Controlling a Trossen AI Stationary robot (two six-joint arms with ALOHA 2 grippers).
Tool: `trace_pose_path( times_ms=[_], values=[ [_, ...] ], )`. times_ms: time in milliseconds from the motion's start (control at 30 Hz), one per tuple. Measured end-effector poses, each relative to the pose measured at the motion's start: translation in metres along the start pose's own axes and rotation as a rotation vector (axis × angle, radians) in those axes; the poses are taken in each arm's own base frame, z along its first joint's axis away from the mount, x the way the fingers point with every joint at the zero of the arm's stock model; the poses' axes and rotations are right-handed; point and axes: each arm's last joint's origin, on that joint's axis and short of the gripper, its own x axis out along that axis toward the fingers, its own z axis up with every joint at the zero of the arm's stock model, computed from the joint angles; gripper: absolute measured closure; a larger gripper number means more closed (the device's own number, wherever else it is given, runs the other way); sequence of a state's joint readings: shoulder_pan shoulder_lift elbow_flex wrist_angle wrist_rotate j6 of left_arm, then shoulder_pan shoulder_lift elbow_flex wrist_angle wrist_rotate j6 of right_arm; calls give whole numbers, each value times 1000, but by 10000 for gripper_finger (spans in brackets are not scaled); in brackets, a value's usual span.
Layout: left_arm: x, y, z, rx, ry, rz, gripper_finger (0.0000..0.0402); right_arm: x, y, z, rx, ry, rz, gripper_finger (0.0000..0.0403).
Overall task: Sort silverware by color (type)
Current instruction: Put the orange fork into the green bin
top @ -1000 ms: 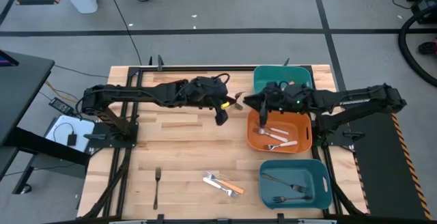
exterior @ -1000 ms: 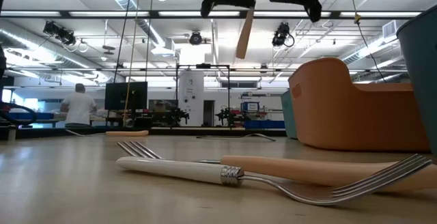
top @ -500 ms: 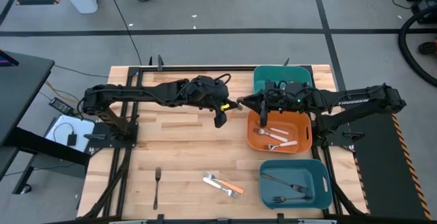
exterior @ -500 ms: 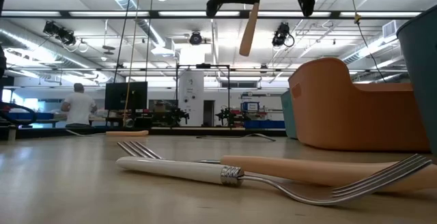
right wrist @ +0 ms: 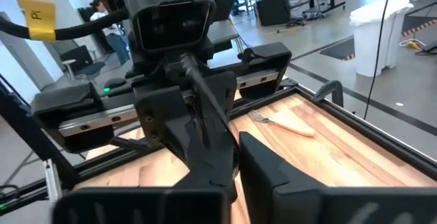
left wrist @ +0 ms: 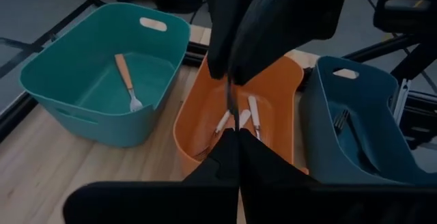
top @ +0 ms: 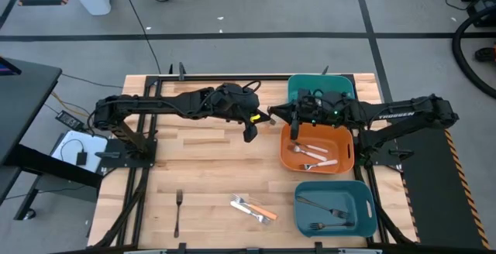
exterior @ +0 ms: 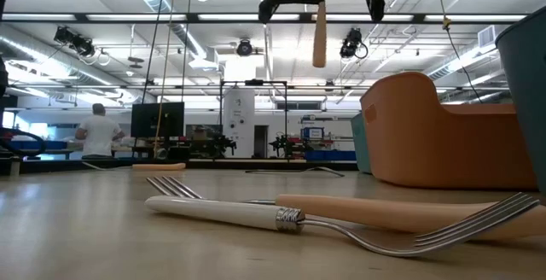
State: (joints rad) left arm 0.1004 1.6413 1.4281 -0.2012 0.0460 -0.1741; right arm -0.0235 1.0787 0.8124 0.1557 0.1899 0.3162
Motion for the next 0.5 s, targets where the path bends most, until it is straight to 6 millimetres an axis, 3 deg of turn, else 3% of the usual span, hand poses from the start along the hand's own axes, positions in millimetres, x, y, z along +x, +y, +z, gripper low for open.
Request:
trace_pose_path(
  times_ms=[100, 500],
  values=[
    [0, 2, -1, -4, 12, 4, 393, 4, 0, -3, -5, 10, -8, 393],
    [-1, 19, 5, -12, -33, 43, 338, 4, -3, -3, -31, -12, -84, 396]
  ],
)
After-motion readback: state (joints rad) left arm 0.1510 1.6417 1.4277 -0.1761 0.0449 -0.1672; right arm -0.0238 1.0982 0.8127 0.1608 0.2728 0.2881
